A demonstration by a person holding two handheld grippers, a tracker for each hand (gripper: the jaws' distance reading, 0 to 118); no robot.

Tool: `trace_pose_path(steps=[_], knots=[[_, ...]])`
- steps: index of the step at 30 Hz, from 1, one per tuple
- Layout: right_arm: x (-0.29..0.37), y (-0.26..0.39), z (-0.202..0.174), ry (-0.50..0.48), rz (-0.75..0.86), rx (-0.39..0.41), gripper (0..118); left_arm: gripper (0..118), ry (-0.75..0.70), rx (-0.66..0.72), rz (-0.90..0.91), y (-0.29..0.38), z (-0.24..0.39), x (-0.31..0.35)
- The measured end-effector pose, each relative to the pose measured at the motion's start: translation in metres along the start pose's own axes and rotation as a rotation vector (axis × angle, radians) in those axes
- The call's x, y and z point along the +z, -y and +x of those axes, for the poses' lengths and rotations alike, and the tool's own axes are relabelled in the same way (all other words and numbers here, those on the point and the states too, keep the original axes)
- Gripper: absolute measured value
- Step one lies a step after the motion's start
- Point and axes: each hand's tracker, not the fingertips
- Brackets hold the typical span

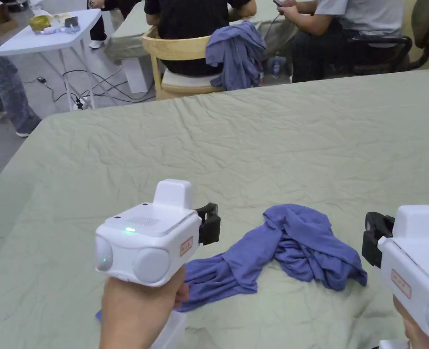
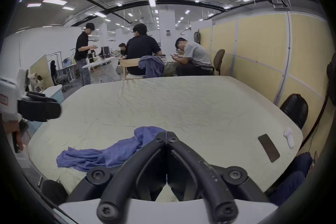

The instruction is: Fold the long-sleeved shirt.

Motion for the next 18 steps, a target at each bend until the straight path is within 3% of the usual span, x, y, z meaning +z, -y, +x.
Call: trace_pose_path(steps=[2, 4, 5, 7, 12, 14, 17, 18], knots=[[0.0, -0.001, -0.012, -0.011, 0.002, 0.008, 1, 34, -0.025, 0.044, -0.008, 0.023, -0.024, 0.028], [0.0, -0.002, -0.023, -0.038, -0.001, 0.025, 1, 10, -0.018, 0.049, -0.008, 0.048, -0.042, 0.051], [0.0, -0.002, -0.028, -0.044, 0.0, 0.035, 1, 6, -0.038, 0.062, -0.015, 0.057, -0.047, 0.057], [-0.001, -0.003, -0.039, -0.052, 0.001, 0.056, 1, 3, -0.111, 0.101, -0.049, 0.075, -0.059, 0.065], [-0.001, -0.005, -0.054, -0.08, -0.003, 0.095, 1, 1, -0.049, 0.217, -0.124, 0.092, -0.093, 0.063], [-0.002, -0.005, -0.055, -0.082, -0.009, 0.104, 1, 1, -0.003, 0.264, -0.239, 0.091, -0.116, 0.048], [-0.007, -0.004, -0.054, -0.08, -0.022, 0.105, 1, 2, -0.023, 0.171, -0.397, 0.093, -0.138, 0.018], [-0.009, -0.002, -0.053, -0.079, -0.027, 0.104, 1, 8, -0.058, 0.146, -0.43, 0.093, -0.143, 0.008]])
